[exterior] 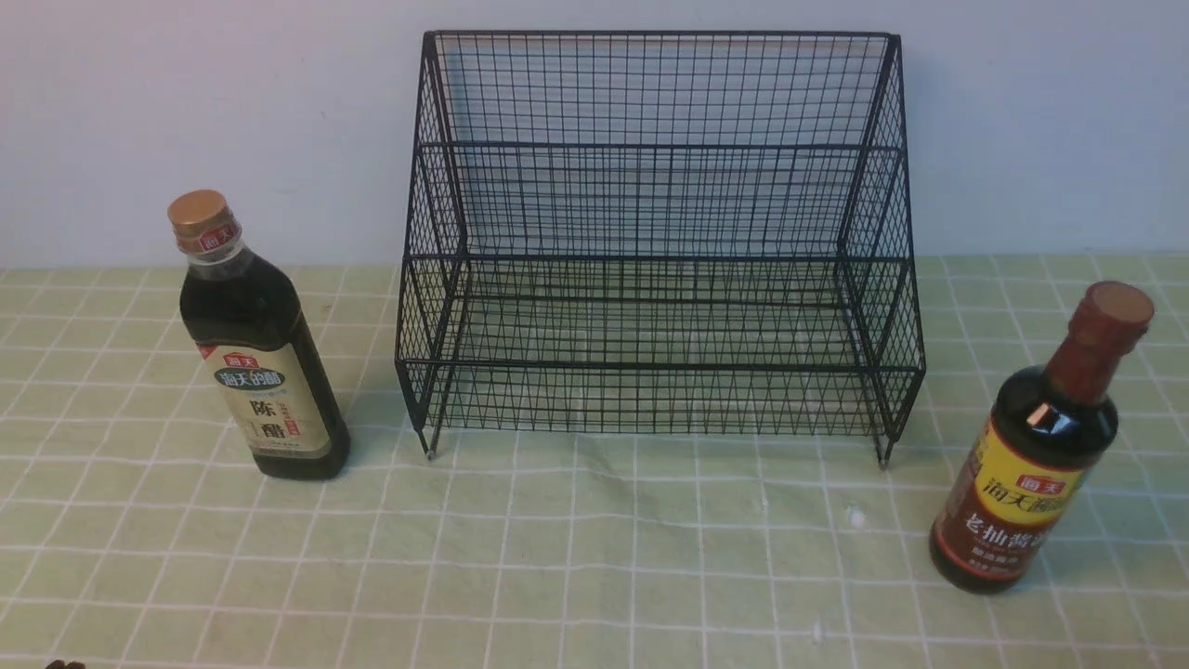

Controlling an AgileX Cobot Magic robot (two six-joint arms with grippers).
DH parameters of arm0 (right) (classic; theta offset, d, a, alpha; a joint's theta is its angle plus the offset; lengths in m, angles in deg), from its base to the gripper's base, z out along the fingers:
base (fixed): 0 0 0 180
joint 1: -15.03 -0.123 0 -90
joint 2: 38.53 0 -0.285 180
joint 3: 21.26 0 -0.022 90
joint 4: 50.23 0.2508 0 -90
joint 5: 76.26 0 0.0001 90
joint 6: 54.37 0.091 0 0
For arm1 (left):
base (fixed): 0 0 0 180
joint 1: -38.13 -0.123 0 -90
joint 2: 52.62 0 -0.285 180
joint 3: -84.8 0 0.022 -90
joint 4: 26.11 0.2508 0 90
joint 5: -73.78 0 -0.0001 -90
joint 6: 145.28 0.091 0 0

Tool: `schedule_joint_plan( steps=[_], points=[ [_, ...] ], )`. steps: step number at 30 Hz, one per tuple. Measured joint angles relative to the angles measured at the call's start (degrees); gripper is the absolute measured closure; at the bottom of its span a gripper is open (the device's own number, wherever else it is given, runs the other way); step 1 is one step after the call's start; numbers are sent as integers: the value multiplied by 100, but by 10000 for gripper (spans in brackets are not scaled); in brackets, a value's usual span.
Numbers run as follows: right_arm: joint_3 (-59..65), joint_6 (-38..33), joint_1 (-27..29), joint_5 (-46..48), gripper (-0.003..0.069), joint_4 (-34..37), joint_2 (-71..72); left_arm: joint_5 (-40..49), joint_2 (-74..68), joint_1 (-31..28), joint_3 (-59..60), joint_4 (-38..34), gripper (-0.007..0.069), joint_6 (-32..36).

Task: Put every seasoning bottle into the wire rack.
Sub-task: Use the right arm to grab the condiment bottle closest to it

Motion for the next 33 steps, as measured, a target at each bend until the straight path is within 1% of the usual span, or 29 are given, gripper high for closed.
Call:
schedule_joint_plan(
  steps=[27, 29, 31, 32, 33],
  points=[
    [6, 0, 0, -59, 673, -20, 0, 0, 0, 0, 0, 0, 631, 0],
    [27, 49, 0, -290, 673, 17, 0, 0, 0, 0, 0, 0, 631, 0],
    [38, 168, 0, -741, 673, 240, 0, 0, 0, 0, 0, 0, 631, 0],
    [38, 429, 0, -1448, 673, 603, 0, 0, 0, 0, 0, 0, 631, 0],
    [38, 636, 0, -1820, 673, 865, 0, 0, 0, 0, 0, 0, 631, 0]
  ],
)
